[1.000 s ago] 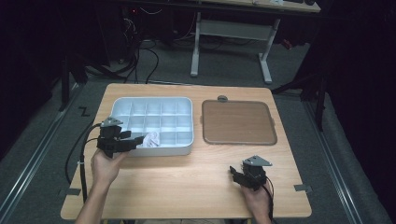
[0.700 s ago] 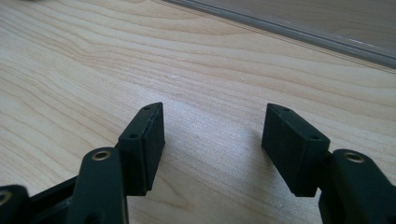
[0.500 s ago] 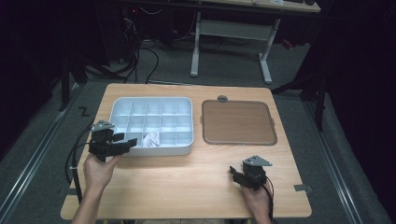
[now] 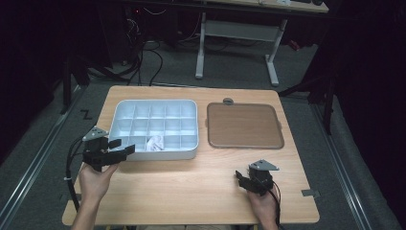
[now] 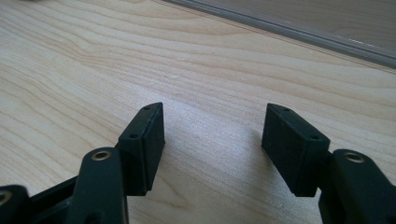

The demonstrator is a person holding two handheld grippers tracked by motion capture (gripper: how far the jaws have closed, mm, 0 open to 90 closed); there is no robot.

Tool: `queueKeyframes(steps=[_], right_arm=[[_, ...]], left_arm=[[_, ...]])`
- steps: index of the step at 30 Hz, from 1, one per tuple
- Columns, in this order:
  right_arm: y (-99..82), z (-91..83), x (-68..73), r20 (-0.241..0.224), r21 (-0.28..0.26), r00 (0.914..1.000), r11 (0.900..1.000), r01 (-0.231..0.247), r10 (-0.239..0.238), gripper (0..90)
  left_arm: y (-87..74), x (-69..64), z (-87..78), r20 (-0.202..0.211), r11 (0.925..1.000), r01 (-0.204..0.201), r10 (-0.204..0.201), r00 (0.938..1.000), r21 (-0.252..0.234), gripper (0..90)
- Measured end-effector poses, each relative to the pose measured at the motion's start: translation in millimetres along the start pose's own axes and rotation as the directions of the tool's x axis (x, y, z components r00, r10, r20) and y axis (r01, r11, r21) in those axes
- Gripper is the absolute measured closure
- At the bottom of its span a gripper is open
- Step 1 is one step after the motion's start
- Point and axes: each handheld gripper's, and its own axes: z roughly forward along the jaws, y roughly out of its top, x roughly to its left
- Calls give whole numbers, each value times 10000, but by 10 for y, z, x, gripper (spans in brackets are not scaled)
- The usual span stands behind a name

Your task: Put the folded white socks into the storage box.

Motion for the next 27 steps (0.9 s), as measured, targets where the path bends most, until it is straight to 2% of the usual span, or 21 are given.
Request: queueKeyframes(steps=[13, 19, 27], right_arm=[[0, 0, 1, 3, 1, 10000, 10000, -1, 1, 397], [0, 0, 0, 3, 1, 10000, 10000, 1, -1, 397], [0, 0, 0, 2, 1, 10000, 10000, -1, 1, 397]], left_arm=[[-46, 30, -162, 75, 9999, 33, -32, 10000, -125, 350], [-83, 78, -217, -6, 9996, 233, -233, 9997, -189, 350], [-142, 117, -281, 16, 9994, 303, -303, 9995, -195, 350]])
